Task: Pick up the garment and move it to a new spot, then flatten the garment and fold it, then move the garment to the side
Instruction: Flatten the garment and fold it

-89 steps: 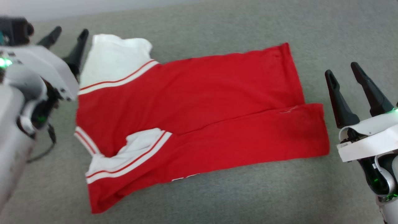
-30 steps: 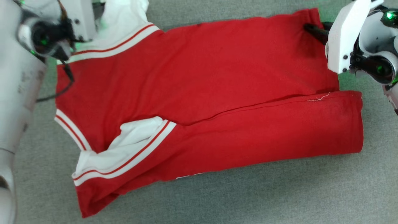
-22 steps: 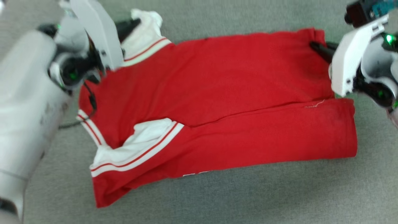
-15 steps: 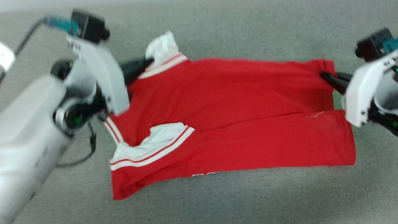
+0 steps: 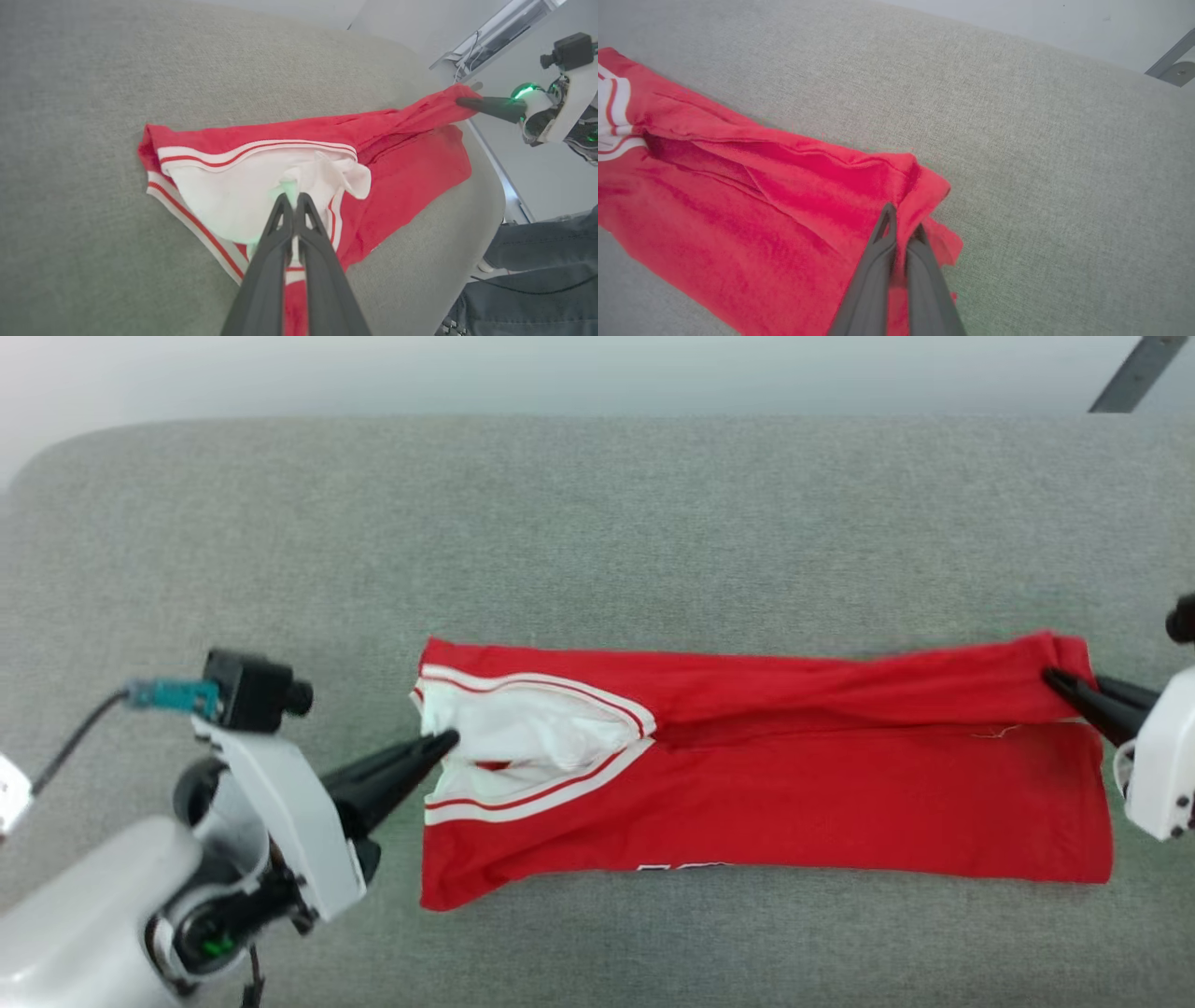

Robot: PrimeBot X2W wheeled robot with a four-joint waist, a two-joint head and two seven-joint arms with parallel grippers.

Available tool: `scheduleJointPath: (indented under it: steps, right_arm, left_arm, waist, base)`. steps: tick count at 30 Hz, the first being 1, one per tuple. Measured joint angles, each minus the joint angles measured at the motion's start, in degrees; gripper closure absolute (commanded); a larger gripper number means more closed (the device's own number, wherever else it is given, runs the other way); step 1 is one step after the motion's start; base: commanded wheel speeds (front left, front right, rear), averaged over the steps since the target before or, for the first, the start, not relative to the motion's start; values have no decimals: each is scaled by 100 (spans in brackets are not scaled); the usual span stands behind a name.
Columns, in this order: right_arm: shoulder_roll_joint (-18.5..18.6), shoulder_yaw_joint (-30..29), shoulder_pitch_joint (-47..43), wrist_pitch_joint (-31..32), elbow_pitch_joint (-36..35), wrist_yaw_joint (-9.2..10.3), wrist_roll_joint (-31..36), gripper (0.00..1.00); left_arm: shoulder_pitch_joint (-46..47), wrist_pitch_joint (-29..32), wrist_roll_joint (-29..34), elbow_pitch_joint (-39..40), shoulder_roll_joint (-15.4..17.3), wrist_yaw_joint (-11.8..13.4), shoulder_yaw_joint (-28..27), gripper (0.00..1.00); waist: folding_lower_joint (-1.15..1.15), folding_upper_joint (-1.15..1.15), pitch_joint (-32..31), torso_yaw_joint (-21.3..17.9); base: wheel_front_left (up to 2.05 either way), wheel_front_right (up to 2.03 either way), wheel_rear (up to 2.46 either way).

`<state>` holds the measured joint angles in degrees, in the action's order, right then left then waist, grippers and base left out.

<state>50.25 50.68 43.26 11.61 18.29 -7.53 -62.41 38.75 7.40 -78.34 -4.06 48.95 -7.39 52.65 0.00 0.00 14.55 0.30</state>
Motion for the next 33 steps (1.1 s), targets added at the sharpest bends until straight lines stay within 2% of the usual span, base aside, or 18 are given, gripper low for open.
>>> scheduleJointPath:
  steps: [5,15,16,17,18,19,20,21,22,26,27,33]
  right_arm:
    - [4,-189,-361,-127,214,0,71,100]
    - [-286,-404,-704,-363,398,0,413,100]
    - [-324,-414,-729,-391,427,0,447,96]
    - [-370,-433,-748,-414,456,0,491,82]
    - [-416,-447,-757,-449,481,0,524,62]
    - [-458,-478,-764,-498,503,0,567,51]
    - [-489,-506,-765,-553,530,0,613,11]
    - [-511,-535,-765,-594,555,0,642,0]
    - [-534,-560,-766,-637,572,0,676,0]
    - [-570,-735,-838,-708,511,0,559,0]
    - [-558,-779,-891,-706,470,0,508,0]
    - [-248,-1080,-1266,-378,376,0,136,0]
  left_arm:
    - [-422,-259,-140,-38,-26,0,96,100]
    - [-692,-219,-172,-272,-27,0,366,100]
    - [-700,-220,-115,-335,-27,0,390,100]
    - [-700,-220,-52,-392,-29,4,424,100]
    - [-700,-223,36,-445,-33,14,453,100]
    - [-697,-268,100,-491,-56,35,468,100]
    - [-694,-300,137,-550,-93,35,470,100]
    - [-692,-334,156,-584,-135,35,476,99]
    - [-686,-391,207,-600,-172,35,477,99]
    - [-652,-649,394,-614,-230,78,442,3]
    - [-653,-755,457,-595,-241,122,430,0]
    - [-845,-1605,725,-417,-455,554,256,0]
  waist:
    - [0,0,41,66]
    - [0,1,165,54]
    - [0,0,169,53]
    - [0,0,172,51]
    - [0,1,172,48]
    - [0,0,170,43]
    - [0,1,165,39]
    - [0,1,158,36]
    - [0,1,150,32]
    - [0,1,85,23]
    - [0,0,65,24]
    - [0,0,-21,107]
  base:
    - [0,0,0]
    - [0,0,0]
    - [0,0,0]
    - [0,0,0]
    - [0,0,0]
    - [0,0,0]
    - [0,0,0]
    - [0,0,0]
    - [0,0,0]
    - [0,0,0]
    - [0,0,0]
    - [0,0,0]
